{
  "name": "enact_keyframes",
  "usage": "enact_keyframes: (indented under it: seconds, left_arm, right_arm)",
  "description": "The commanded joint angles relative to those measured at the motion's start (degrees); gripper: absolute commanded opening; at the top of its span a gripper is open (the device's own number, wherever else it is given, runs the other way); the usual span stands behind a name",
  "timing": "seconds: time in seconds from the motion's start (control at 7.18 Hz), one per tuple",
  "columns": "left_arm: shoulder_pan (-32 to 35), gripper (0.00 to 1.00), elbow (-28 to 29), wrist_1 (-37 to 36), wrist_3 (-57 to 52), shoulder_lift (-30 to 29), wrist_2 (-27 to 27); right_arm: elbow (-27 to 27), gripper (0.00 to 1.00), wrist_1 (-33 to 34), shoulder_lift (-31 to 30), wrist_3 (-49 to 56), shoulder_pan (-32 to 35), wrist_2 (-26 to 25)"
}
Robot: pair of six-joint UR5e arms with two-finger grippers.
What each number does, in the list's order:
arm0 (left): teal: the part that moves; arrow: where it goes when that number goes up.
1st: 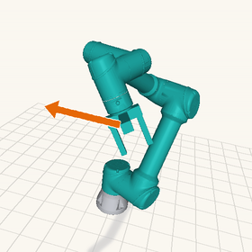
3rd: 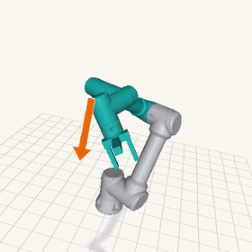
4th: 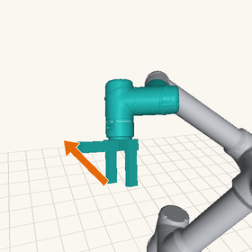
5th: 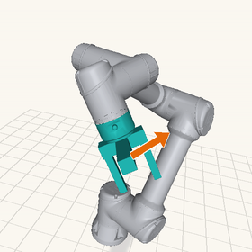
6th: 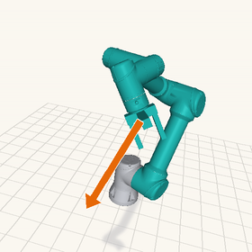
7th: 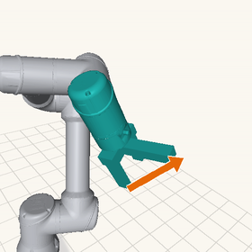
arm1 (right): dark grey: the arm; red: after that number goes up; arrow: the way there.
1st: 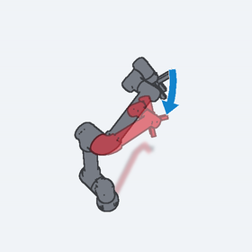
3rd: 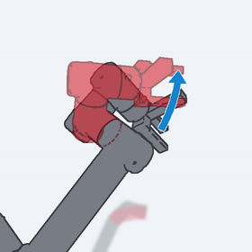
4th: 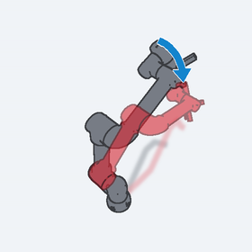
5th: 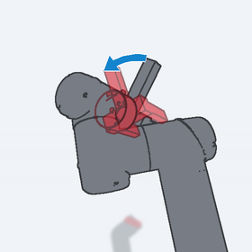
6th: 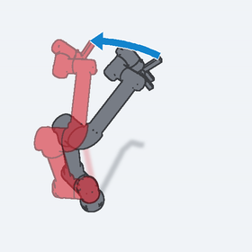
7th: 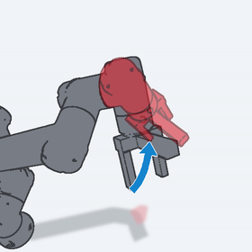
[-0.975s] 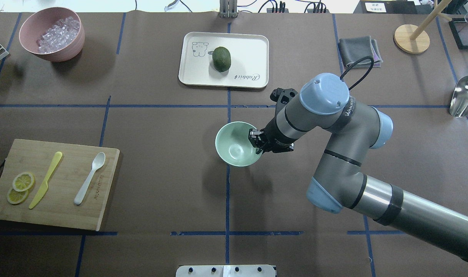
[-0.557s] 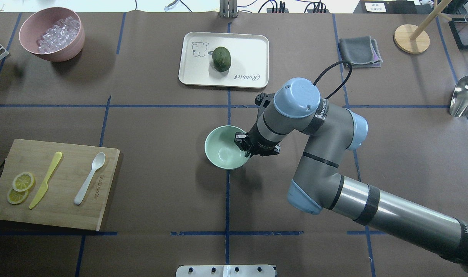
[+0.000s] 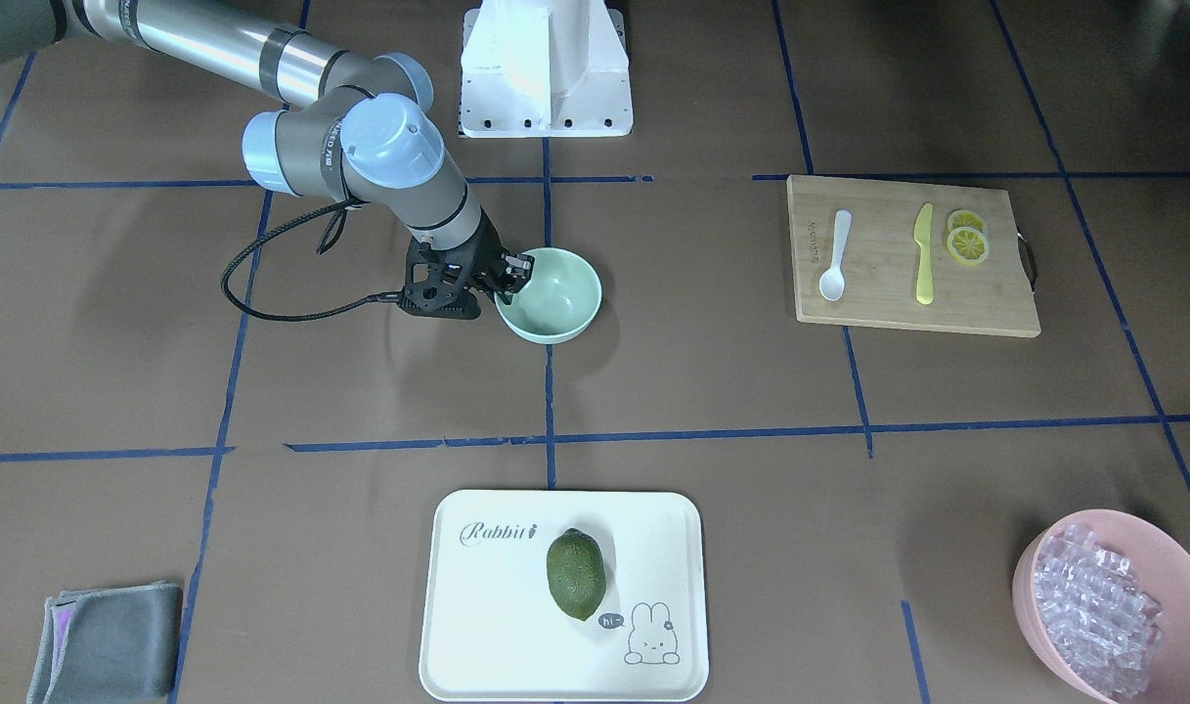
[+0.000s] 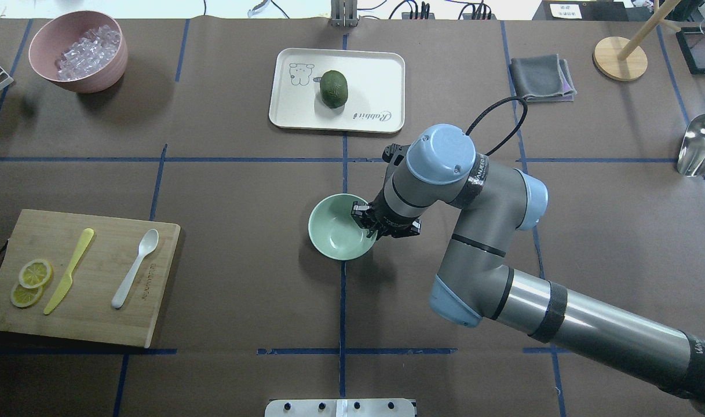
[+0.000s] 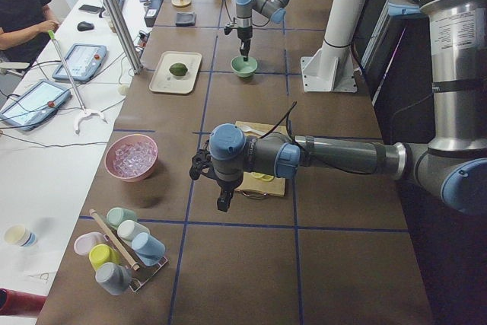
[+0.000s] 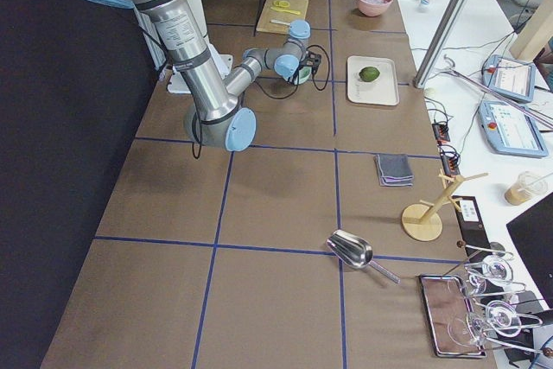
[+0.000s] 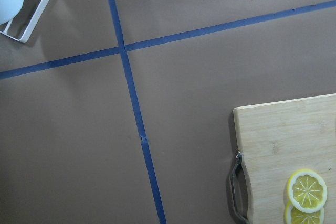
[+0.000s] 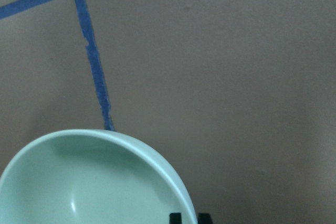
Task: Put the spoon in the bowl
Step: 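Open the right gripper and raise it away from the bowl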
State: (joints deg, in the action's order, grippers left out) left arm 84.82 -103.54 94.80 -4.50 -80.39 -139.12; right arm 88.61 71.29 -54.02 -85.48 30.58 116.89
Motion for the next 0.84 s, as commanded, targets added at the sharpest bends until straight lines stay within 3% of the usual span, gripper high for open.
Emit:
enact_keyframes:
  seconds: [0.0, 0.28, 0.56, 0.7]
  left_arm:
    - [-4.81, 1.00, -2.43, 0.04, 3.59, -0.29, -0.62]
    - [-18.73, 1.00, -8.93, 1.95, 17.71, -2.74, 1.12]
    - [-29.21, 1.00, -9.04, 11.15, 30.38, -6.17, 4.63]
    - [-35.71, 1.00, -9.22, 14.51, 37.30, -7.31, 12.40]
  right_arm:
    - [3.73, 0.99, 0.51, -1.08, 0.05, 1.83, 0.08]
    - [19.85, 0.99, 4.19, -12.98, 0.93, 9.45, 6.55]
    - [23.00, 0.99, 4.03, -21.70, 8.96, 19.65, 14.65]
    - [23.53, 0.99, 3.77, -27.22, 17.28, 23.26, 15.38]
